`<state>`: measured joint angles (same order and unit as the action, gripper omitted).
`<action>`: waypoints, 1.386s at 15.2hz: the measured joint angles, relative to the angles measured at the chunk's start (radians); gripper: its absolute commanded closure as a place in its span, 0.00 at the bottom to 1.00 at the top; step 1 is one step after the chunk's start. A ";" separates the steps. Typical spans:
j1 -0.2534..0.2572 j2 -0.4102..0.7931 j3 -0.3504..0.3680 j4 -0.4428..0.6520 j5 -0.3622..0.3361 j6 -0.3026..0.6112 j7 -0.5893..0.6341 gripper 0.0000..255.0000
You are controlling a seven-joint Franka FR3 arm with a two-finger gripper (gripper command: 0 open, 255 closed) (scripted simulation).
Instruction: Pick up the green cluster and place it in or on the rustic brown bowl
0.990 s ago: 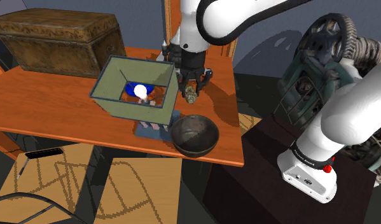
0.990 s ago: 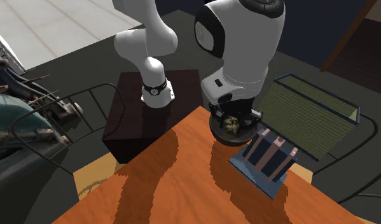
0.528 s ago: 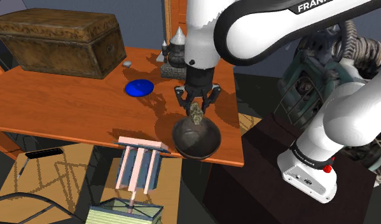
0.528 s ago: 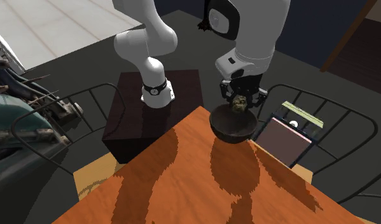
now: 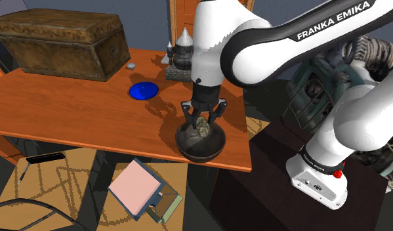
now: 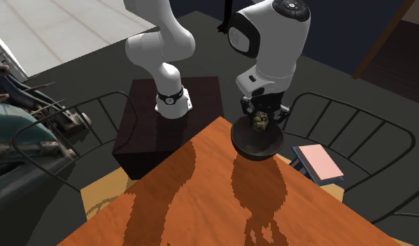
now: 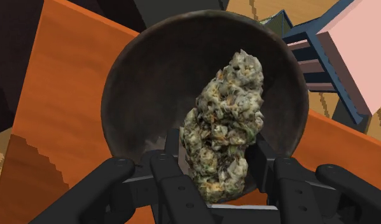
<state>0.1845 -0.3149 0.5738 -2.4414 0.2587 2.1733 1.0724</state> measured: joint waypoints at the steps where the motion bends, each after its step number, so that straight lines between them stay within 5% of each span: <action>1: 0.001 0.004 0.003 -0.008 0.000 0.012 0.002 1.00; 13: -0.004 0.053 0.023 -0.051 -0.009 0.102 0.011 1.00; 14: -0.004 0.053 0.023 -0.051 -0.009 0.102 0.011 0.00; 21: -0.002 0.040 0.019 -0.044 -0.005 0.084 0.008 0.00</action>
<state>0.1821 -0.2748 0.5924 -2.4853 0.2532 2.2570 1.0803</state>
